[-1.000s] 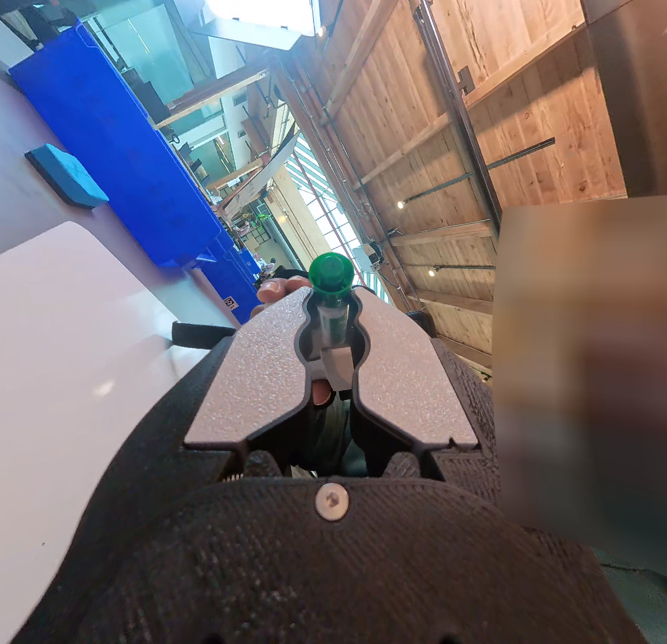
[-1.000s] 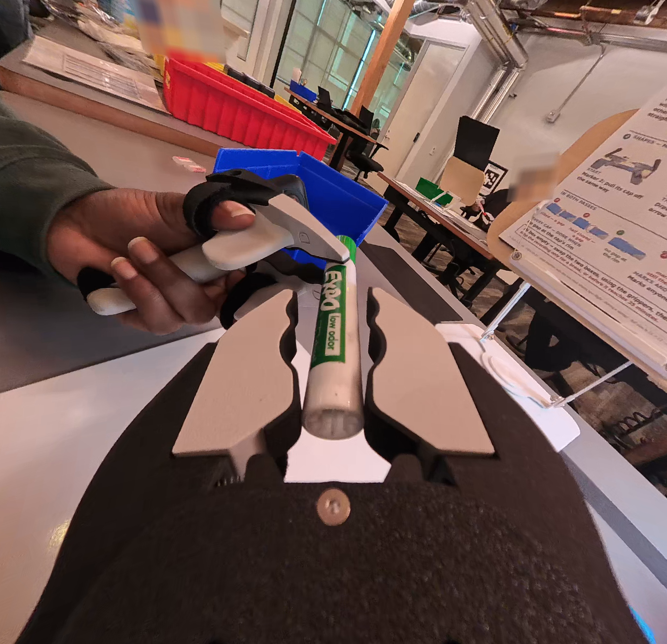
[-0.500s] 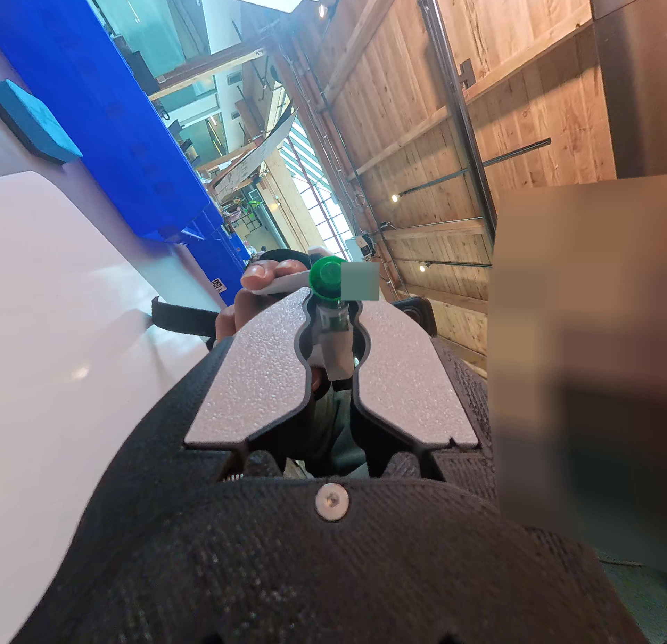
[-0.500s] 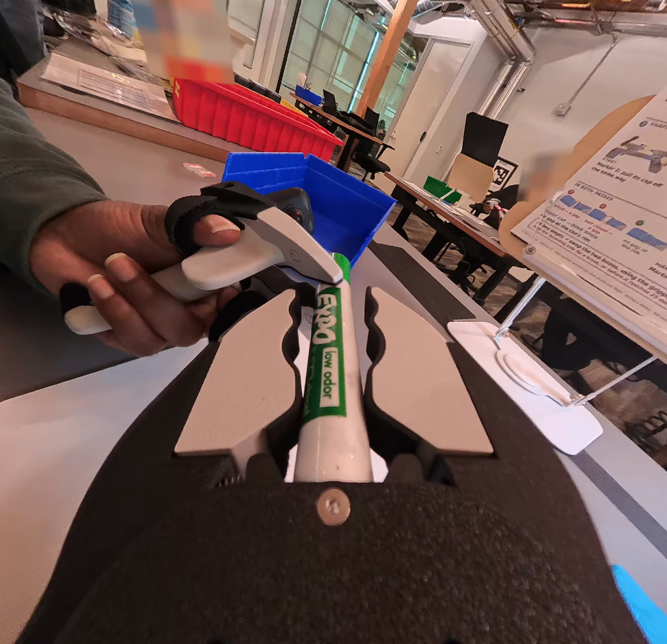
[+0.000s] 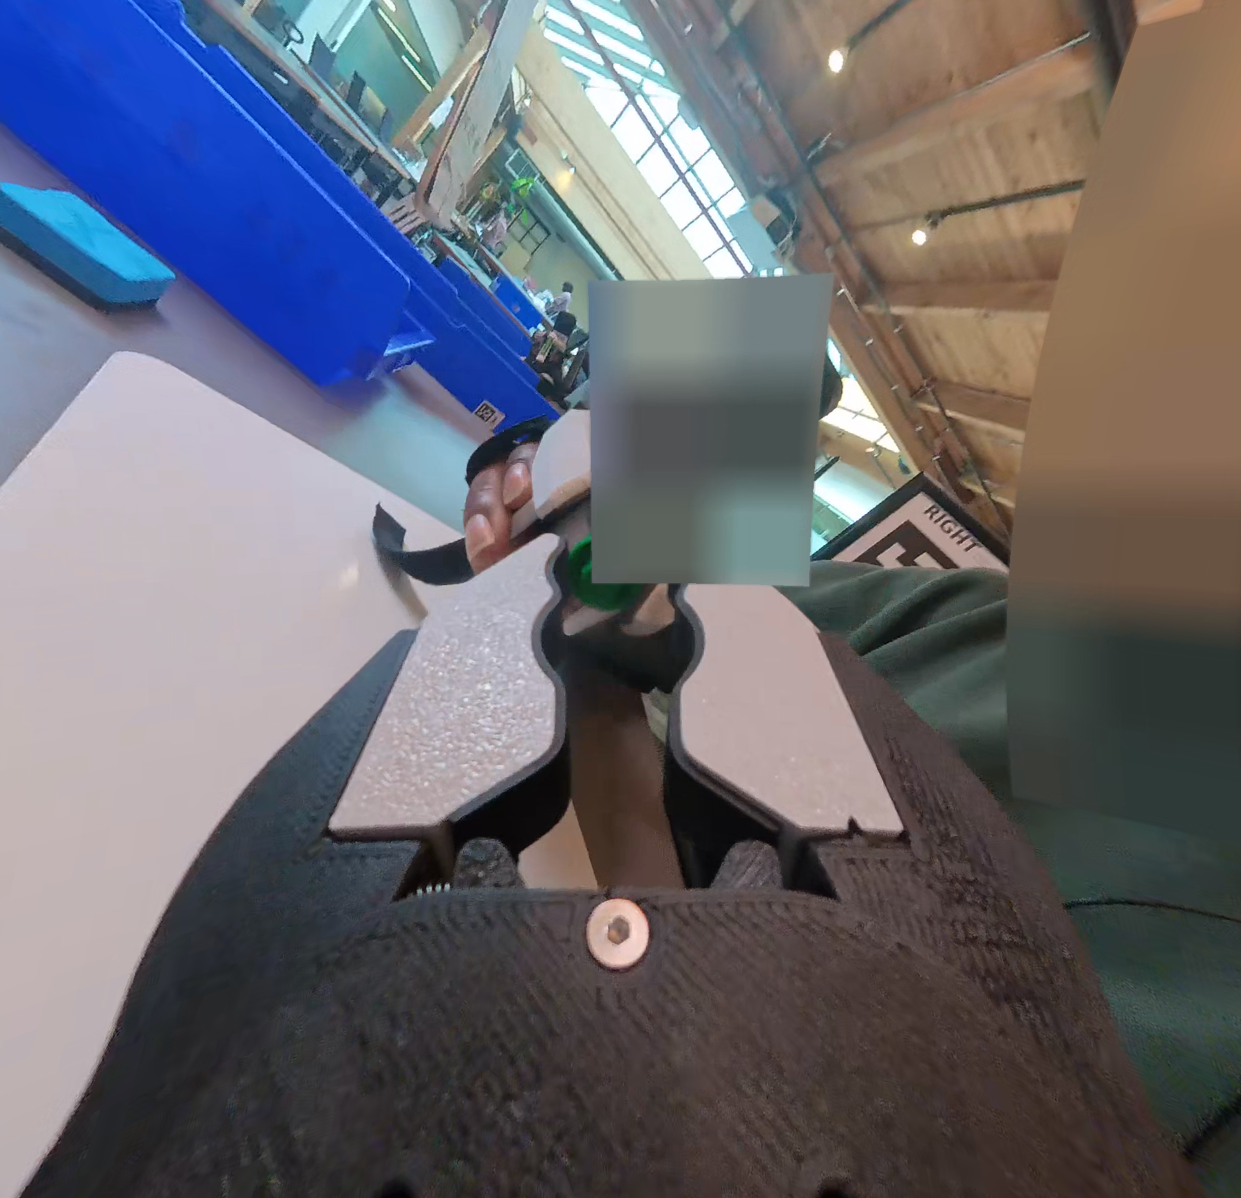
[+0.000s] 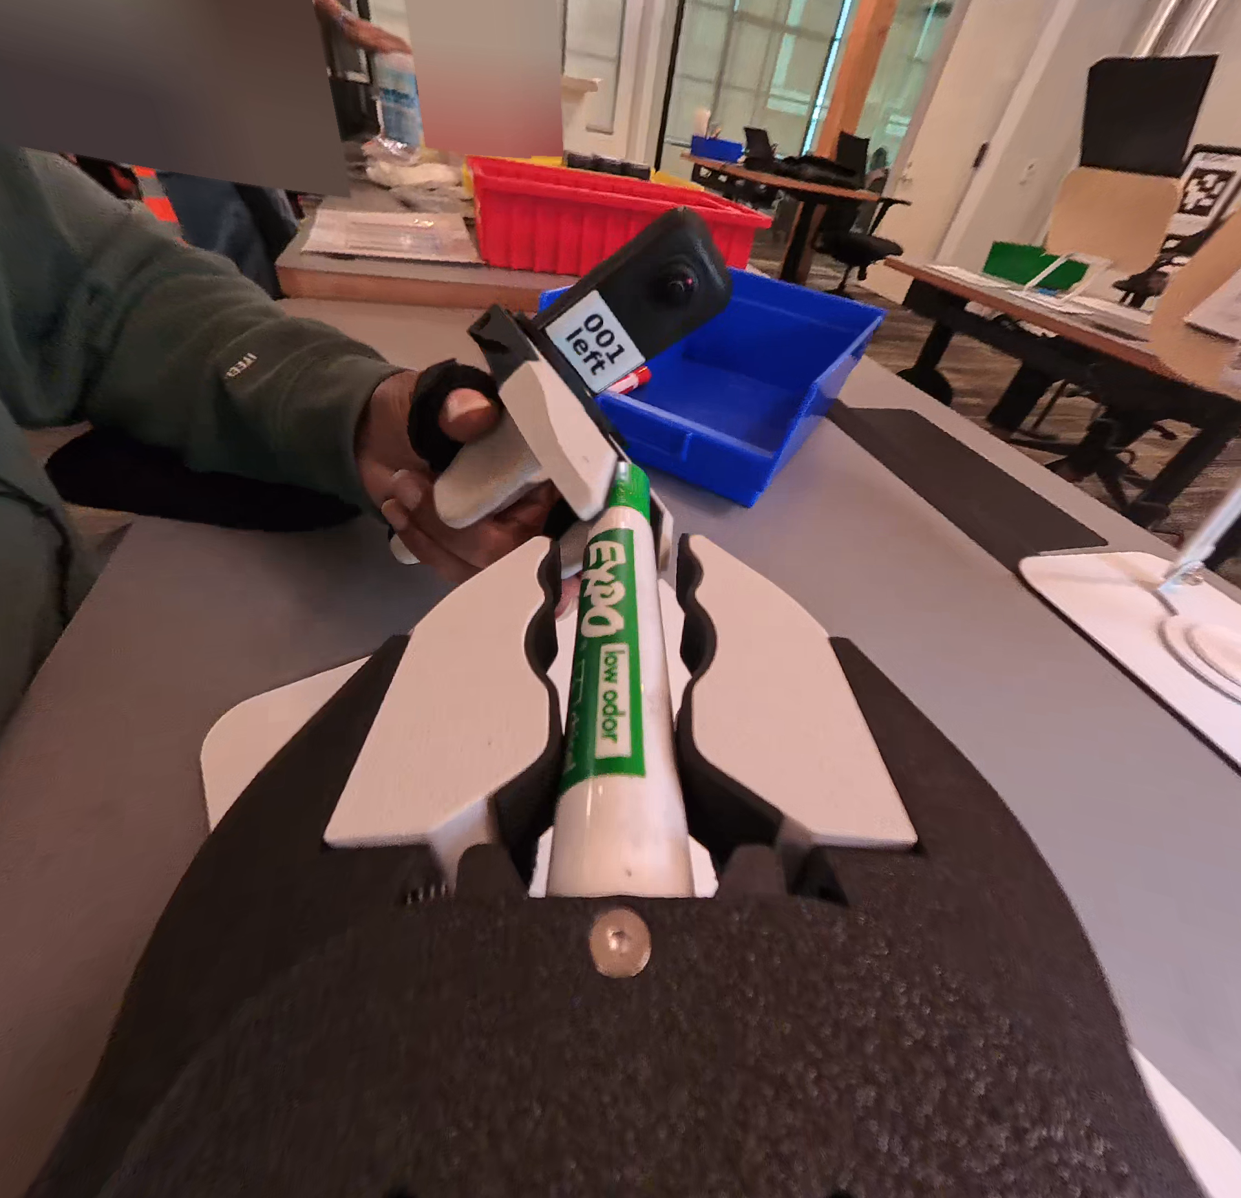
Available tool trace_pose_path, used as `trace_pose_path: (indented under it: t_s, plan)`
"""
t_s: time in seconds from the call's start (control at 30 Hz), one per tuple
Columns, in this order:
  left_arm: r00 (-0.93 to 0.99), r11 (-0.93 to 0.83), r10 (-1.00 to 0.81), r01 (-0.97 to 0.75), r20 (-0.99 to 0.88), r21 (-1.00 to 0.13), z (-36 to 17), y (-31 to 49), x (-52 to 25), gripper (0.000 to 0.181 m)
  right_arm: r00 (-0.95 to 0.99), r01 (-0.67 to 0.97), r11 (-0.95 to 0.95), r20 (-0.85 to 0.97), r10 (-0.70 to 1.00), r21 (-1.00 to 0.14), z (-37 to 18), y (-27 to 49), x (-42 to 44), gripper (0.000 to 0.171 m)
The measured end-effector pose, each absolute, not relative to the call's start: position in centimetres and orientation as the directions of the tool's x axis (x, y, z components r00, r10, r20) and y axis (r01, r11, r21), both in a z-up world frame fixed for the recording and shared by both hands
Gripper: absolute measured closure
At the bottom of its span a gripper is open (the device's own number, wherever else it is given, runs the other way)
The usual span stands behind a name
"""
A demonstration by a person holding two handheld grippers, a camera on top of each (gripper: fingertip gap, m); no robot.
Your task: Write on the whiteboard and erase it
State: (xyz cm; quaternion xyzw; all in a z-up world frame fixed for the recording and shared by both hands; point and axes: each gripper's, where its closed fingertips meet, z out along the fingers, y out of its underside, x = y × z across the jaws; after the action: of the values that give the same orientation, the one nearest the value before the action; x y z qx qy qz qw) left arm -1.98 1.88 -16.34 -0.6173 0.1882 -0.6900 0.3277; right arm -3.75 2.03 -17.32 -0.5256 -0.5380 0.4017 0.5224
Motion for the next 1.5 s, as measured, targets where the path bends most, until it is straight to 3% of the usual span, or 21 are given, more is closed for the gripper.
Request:
trace_pose_path:
  t_s: [0.1,0.8,1.5]
  plan:
    - [-0.031,-0.706,-0.693,0.234,0.720,-0.669,-16.2,1.6,-2.0,0.161,0.083,0.150,0.128,0.141,0.986,-0.980,-17.3,1.6,-3.9,0.137]
    - [-0.102,-0.868,-0.494,0.123,0.864,-0.482,-19.1,1.1,-1.4,0.162,0.070,0.167,0.110,0.123,0.990,-0.980,-19.4,1.7,-3.5,0.134]
    - [-0.109,-0.853,-0.521,0.110,0.847,-0.510,-17.9,1.0,-1.9,0.162,0.066,0.151,0.088,0.099,0.993,-0.985,-18.6,1.2,-4.2,0.139]
